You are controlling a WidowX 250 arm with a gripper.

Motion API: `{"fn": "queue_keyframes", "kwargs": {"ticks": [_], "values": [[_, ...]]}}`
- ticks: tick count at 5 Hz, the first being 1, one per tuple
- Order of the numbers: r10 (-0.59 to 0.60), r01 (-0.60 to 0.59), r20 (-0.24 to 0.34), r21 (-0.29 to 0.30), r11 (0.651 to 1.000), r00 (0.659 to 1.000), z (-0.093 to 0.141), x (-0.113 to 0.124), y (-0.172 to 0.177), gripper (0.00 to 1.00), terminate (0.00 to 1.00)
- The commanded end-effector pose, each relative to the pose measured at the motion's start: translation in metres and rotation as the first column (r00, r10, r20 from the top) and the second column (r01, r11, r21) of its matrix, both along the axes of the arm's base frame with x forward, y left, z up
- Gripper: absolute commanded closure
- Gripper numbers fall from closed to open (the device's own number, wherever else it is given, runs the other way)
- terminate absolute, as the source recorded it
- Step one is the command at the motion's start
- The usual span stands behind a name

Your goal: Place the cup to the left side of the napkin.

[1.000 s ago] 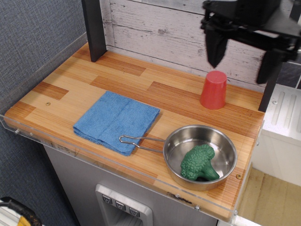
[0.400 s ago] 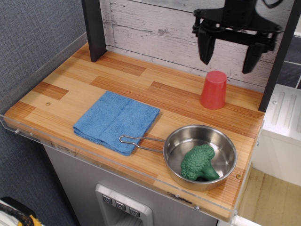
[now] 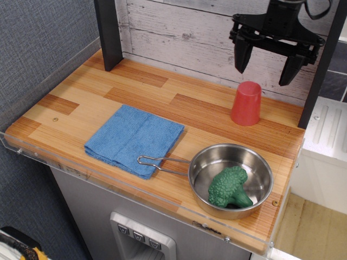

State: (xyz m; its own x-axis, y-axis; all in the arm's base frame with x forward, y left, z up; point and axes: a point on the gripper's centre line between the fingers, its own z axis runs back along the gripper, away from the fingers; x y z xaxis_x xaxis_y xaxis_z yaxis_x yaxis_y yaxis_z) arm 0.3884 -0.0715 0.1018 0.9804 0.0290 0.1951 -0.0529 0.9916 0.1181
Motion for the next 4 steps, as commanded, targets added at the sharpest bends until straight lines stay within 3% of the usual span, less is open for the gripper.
{"fn": "queue_keyframes", "kwargs": {"ticks": [1, 4], "values": [[-0.003, 0.003, -0.008, 0.027, 1.0, 1.0, -0.004, 0.014, 0.012, 0.0, 0.0], [-0.004, 0.006, -0.052, 0.023, 1.0, 0.999, -0.023, 0.018, 0.016, 0.0, 0.0]]}}
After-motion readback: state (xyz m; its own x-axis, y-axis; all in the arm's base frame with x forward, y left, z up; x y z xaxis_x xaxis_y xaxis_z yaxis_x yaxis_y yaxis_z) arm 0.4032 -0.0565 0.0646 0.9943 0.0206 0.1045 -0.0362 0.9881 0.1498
